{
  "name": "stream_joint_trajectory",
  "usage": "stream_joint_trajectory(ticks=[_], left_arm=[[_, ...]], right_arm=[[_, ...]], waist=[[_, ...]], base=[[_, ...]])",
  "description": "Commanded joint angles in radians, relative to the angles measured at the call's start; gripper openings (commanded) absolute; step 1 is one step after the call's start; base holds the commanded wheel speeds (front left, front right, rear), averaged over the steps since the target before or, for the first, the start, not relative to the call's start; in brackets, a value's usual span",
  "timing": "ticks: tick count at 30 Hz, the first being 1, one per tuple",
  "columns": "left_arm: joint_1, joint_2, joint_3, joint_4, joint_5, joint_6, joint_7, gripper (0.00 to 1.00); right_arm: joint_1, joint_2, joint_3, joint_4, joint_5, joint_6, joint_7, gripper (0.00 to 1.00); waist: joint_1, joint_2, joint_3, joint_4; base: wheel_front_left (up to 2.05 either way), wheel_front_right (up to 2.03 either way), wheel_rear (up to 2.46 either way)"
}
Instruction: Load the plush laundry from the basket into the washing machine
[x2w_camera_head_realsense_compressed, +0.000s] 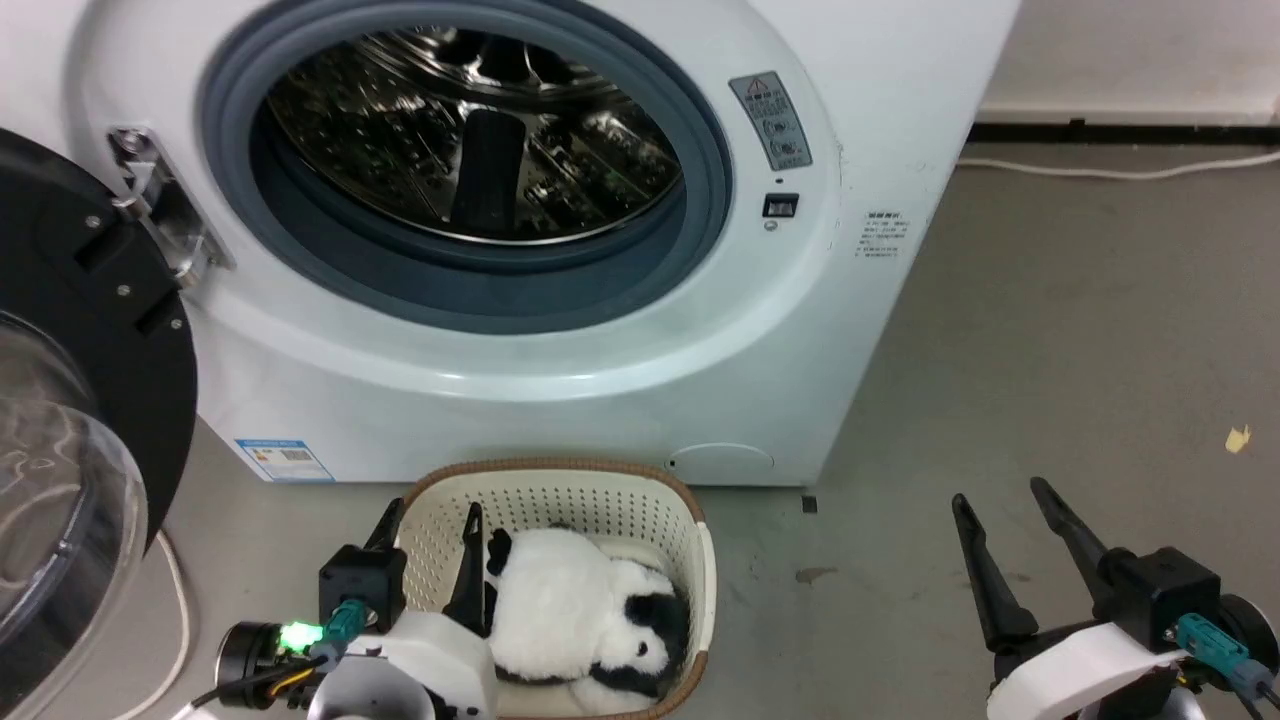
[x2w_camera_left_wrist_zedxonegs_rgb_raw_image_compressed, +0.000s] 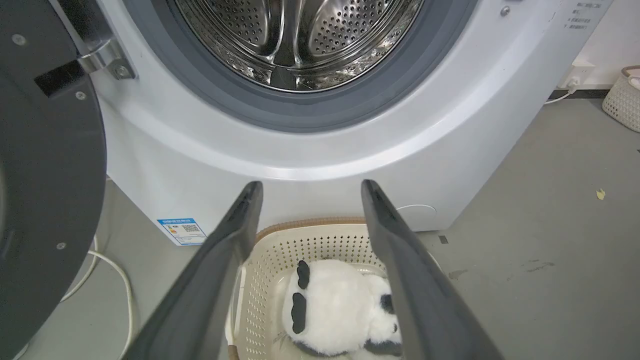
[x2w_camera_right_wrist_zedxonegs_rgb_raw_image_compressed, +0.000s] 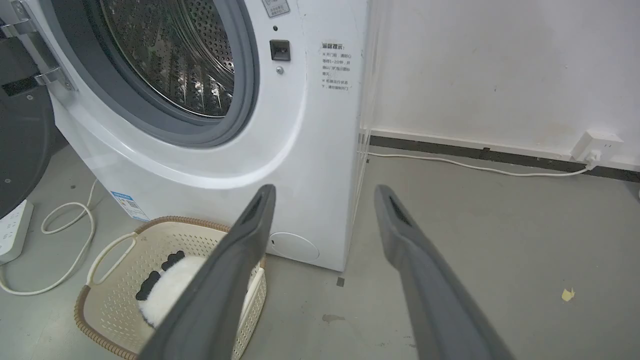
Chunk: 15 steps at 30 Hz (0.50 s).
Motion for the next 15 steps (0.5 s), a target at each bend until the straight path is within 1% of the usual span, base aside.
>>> stream_joint_trajectory(ticks=[1,10,11,15], left_arm=[[-0.027,0.002,-0.005,0.019,-0.006,-0.006,-0.004,1.00],[-0.101,0.009,-0.020,0.132,-0.027,-0.019,-0.010,1.00],[-0.128,0.012,-0.028,0.189,-0.039,-0.026,-0.010,1.00],[-0.157,0.014,-0.035,0.252,-0.052,-0.033,-0.001,1.00]], right_arm=[[-0.027,0.001,-0.004,-0.004,0.008,0.000,-0.011,1.00],[-0.056,0.002,-0.007,-0.009,0.031,0.000,-0.030,1.00],[-0.063,0.002,-0.007,-0.008,0.043,0.000,-0.038,1.00],[-0.072,0.002,-0.005,-0.005,0.053,0.000,-0.046,1.00]], waist=[[-0.0002,-0.0001,0.018,-0.007],[-0.0002,-0.0001,0.086,-0.031],[-0.0002,-0.0001,0.113,-0.040],[-0.0002,-0.0001,0.141,-0.051]], base=[[0.00,0.00,0.00],[0.00,0.00,0.00],[0.00,0.00,0.00],[0.00,0.00,0.00]])
